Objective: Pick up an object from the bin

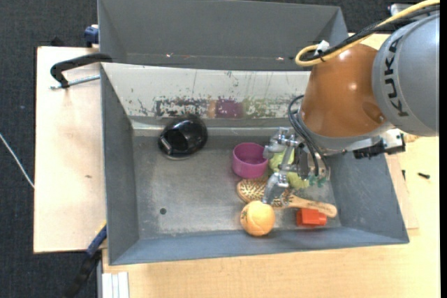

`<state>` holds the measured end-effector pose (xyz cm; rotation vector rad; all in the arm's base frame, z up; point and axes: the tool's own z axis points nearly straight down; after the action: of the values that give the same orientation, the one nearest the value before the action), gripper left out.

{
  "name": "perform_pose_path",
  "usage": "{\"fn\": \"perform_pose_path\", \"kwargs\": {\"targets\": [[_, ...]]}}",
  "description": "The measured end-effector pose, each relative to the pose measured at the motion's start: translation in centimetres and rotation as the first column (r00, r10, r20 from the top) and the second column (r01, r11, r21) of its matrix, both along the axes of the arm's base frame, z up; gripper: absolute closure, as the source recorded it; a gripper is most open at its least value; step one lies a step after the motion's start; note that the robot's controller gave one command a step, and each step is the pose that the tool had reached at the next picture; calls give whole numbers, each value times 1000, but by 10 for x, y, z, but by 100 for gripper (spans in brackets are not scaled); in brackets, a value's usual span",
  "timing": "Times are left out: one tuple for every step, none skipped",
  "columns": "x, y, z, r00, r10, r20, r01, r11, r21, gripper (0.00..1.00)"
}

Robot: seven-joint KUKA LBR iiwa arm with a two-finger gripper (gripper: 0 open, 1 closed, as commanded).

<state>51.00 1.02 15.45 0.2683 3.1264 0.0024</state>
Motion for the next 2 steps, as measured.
{"fn": "perform_pose_path", "kwargs": {"targets": [[-7, 4, -4, 993, 117, -4, -117, 993, -1, 0], [34, -46, -44, 974, 227, 5, -227, 974, -2, 0]]}}
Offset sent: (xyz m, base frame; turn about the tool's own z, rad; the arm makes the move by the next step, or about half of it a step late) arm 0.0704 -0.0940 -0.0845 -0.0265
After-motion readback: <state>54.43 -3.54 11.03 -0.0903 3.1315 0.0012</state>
